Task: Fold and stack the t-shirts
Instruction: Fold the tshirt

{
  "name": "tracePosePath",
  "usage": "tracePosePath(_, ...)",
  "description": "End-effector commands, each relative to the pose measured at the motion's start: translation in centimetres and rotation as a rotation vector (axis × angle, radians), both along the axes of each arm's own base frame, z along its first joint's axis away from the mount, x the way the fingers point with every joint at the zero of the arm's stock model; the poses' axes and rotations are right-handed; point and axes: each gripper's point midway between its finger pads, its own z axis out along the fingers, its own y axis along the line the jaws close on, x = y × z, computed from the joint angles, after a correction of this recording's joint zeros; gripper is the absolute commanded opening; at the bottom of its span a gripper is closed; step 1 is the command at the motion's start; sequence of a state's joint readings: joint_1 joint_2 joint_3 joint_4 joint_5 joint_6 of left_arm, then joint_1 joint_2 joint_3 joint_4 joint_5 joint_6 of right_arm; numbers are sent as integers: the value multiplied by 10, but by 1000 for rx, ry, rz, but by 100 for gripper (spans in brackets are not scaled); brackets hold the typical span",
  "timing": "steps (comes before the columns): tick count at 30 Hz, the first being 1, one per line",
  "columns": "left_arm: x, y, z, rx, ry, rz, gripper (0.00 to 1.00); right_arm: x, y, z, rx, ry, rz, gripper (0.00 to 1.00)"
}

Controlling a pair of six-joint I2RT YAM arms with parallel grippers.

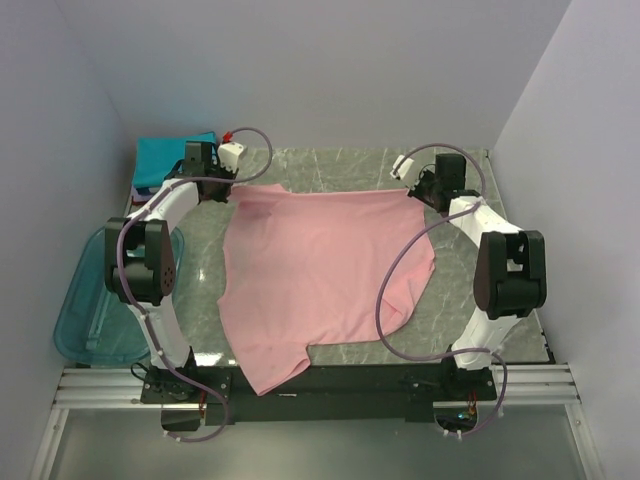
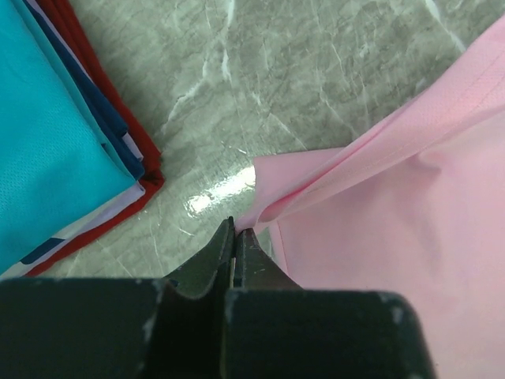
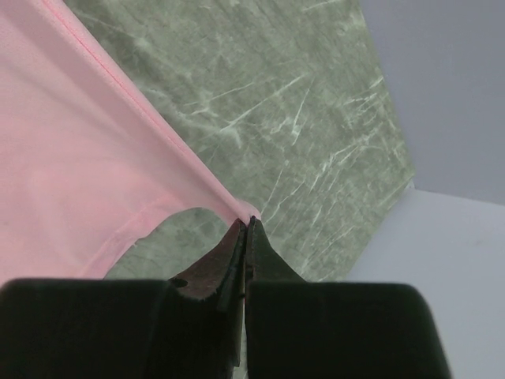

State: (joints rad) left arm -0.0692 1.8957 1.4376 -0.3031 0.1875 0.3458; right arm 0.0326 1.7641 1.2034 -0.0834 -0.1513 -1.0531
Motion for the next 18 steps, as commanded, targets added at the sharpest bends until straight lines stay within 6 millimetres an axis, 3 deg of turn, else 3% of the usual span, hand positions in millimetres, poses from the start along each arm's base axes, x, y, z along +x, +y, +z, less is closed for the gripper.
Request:
tracePosePath(1, 0, 1, 33, -2, -68, 4, 0, 4, -6, 22, 9, -32, -16, 0)
tracePosePath(9, -33, 1, 39, -21, -20, 18, 1, -11, -7, 22, -9, -12, 2, 0)
tracePosePath(10, -38, 0, 48, -34, -29, 33, 0, -13, -10, 23, -11, -13, 3, 0)
tracePosePath(15, -82, -11, 38, -29, 68, 57, 0, -17, -10, 26, -13, -8, 16, 0)
tracePosePath(16, -89, -12, 44, -37, 59, 63, 0, -17, -10, 26, -15, -9, 20, 0)
tracePosePath(18, -107, -13, 35, -36, 100, 78, 1, -19, -8, 25, -12, -2, 31, 0)
